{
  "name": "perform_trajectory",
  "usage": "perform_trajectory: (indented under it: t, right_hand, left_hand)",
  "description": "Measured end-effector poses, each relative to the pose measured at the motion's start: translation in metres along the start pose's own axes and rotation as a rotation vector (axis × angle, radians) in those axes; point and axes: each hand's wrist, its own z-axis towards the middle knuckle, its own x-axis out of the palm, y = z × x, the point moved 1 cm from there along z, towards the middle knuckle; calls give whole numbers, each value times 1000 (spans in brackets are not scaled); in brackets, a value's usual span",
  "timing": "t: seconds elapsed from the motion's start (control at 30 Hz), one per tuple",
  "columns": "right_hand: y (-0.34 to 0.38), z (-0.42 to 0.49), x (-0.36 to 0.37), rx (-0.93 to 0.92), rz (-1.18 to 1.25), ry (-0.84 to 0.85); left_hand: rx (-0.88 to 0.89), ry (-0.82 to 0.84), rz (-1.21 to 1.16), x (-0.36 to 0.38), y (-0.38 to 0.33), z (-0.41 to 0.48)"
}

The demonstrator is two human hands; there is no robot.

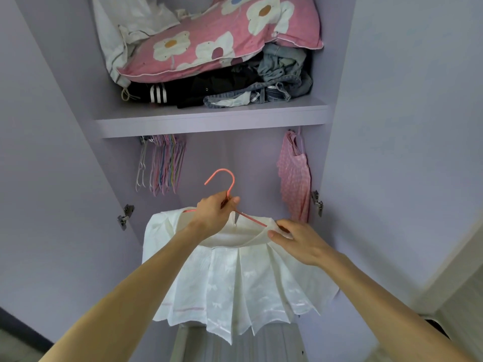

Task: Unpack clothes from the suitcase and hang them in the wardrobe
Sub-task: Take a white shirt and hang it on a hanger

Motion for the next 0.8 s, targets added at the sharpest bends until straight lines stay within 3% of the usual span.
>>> perform_trajectory:
  t: [0.17,0.3,0.4,0.5,0.63,0.8]
  right_hand:
    - [2,-1,2,112,358,68]
    - [5,16,0,190,417,-98]
    - [-3,34,5,327,397,-236]
    - [-5,51,6,442,361,-327]
    - [-2,94,-9,511,259,-410]
    - [-12,146,-17,568,136,-426]
  left_hand:
    - [32,37,38,12,-3,13]
    - [89,105,11,18,2,56]
    - [157,179,174,20,16,88]
    - [333,-13,482,2,23,122]
    - [545,-231,673,-20,21,182]
    - [565,-430,700,-24,29,243]
